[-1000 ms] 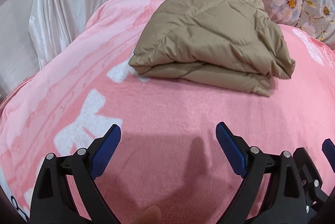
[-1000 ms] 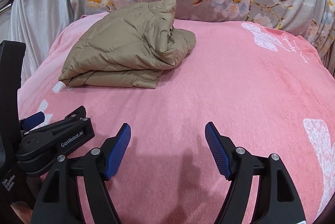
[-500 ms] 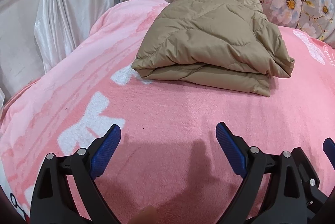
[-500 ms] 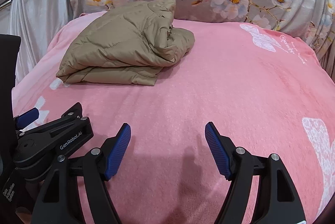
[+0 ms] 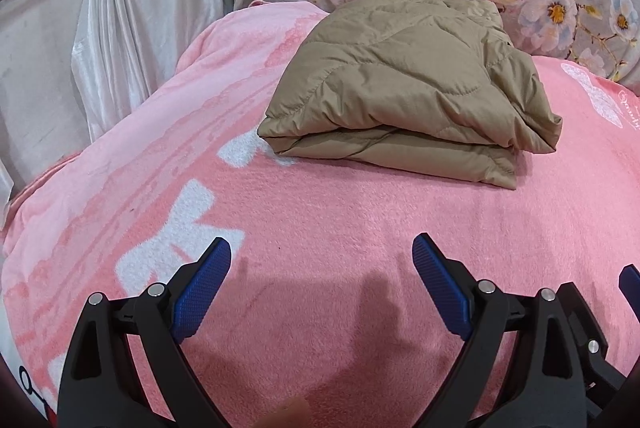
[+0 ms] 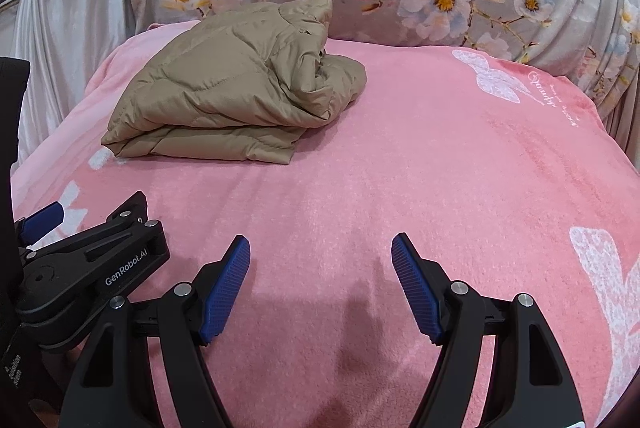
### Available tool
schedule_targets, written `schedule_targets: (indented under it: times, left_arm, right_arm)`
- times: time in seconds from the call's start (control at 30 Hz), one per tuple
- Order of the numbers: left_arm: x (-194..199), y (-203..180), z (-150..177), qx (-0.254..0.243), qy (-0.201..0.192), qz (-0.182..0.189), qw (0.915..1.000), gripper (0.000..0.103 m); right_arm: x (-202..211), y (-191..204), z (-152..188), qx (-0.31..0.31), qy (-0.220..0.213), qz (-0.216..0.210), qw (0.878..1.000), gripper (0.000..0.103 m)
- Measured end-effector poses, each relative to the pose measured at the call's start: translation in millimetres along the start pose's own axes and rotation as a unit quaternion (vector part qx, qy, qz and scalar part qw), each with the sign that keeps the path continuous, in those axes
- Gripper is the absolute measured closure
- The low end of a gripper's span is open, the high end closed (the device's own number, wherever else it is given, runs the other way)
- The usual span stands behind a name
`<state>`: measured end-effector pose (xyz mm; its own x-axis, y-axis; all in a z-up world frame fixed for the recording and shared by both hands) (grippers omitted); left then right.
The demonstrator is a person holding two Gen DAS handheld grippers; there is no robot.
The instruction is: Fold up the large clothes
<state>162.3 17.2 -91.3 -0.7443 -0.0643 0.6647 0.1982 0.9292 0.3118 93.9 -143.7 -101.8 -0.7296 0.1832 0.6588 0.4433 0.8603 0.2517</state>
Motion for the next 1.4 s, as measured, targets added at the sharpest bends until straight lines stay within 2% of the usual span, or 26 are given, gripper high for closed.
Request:
schedule_targets:
  times: [1.4]
  left_arm:
    - [1.5, 0.9, -0.4, -0.006, -0.002, -0.007, 1.0000, 0.015]
  right_arm:
    - [0.7, -0.9, -0.3, 0.000, -0.004, 0.002, 1.000, 0.032]
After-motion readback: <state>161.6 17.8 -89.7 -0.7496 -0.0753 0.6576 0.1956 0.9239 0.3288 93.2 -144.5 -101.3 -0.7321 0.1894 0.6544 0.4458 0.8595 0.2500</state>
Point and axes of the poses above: each gripper's, at about its wrist camera, not at the fingertips, and x roughly against the way its jaws point, y to its left, z to its underside, the point moved 9 cm from there along -x, roughly the way its jaws point, and after that the axes turned 15 degrees about -x, right-handed, at the moved point
